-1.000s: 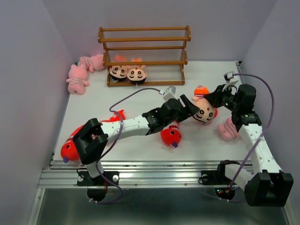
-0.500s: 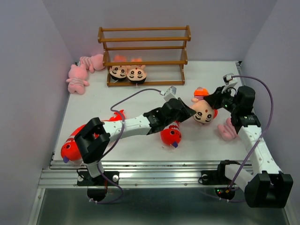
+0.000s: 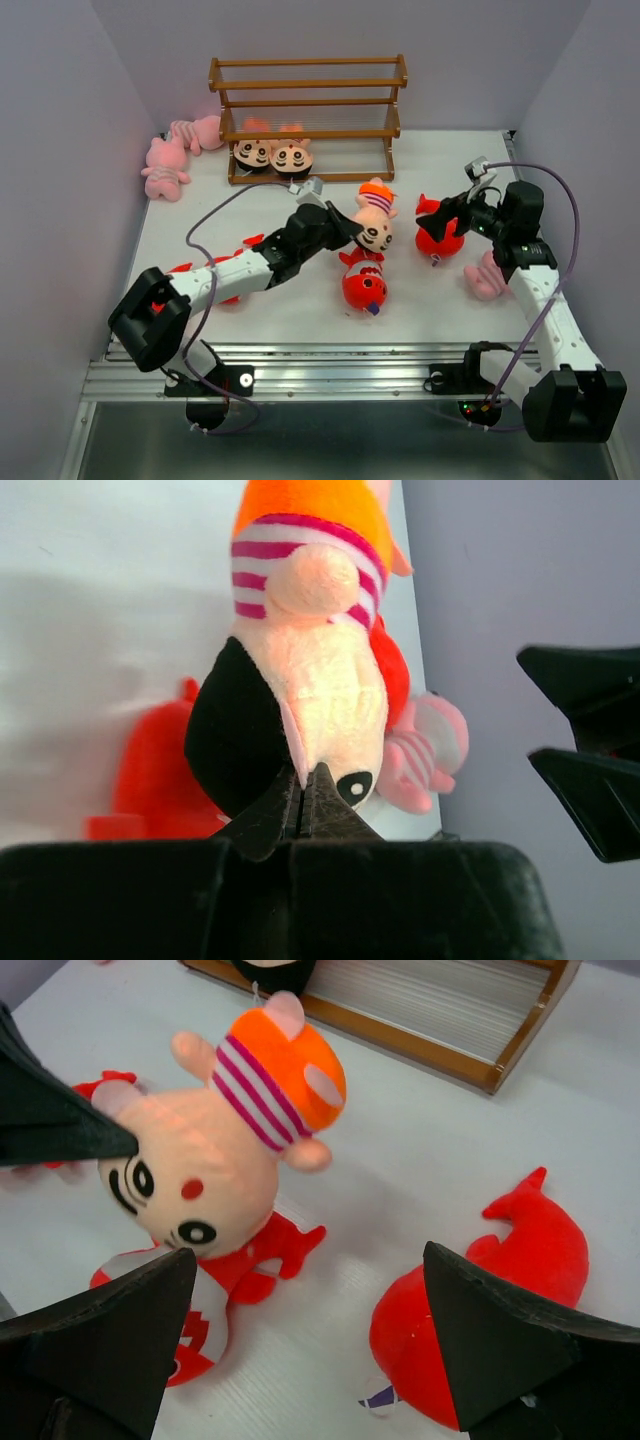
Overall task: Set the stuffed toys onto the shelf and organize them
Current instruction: Pass the stuffed toy from the right arm to the left, then place the stuffed toy onto shelf
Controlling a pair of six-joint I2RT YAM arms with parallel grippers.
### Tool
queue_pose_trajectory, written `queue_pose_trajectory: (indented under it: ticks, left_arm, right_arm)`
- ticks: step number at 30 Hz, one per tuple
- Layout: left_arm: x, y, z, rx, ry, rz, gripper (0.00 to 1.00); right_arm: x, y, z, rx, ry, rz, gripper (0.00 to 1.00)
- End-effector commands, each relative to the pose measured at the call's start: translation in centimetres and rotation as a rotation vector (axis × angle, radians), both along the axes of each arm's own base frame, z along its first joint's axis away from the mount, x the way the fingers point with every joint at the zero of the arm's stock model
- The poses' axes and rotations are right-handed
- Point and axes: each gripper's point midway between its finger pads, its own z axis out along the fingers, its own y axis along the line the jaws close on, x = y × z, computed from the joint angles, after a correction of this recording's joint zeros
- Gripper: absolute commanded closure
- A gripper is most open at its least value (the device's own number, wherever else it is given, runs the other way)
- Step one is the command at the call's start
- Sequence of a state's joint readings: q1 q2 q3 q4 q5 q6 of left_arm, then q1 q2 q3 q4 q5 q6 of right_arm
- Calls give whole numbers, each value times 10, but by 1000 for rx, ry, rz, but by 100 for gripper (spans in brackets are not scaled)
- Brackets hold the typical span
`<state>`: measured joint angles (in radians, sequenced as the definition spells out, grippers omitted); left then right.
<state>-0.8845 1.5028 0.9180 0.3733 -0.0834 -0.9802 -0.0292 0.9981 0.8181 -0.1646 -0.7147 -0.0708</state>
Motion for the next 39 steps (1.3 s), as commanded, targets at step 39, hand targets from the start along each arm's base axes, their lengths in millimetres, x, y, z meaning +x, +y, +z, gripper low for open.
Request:
queue_pose_trajectory:
  ticks: [39]
  left_arm:
    - [218, 85, 6, 82, -59, 155, 100]
  right_arm:
    - [-18, 29, 12, 63, -31, 267, 0]
